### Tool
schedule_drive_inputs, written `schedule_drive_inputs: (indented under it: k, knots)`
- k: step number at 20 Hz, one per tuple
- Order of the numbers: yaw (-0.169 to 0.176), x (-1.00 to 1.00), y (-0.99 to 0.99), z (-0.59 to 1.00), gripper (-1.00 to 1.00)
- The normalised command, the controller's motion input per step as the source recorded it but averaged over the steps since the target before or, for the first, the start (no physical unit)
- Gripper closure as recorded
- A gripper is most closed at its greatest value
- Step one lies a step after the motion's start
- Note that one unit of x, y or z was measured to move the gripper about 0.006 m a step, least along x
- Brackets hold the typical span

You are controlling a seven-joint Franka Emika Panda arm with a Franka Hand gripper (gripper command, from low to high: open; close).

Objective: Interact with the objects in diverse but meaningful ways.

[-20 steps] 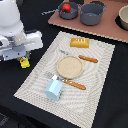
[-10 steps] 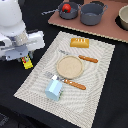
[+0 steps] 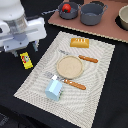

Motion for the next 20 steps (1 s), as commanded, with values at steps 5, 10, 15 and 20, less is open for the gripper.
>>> schedule_drive_inputs:
  k: [5,10,15,20]
  knots:
    - [0.000,0.96,-0.06,0.54,-1.00]
    - [0.000,0.96,-0.07,0.33,-1.00]
    - [0.000,0.90,-0.13,0.37,-1.00]
    - [0.000,0.80,-0.22,0.34,-1.00]
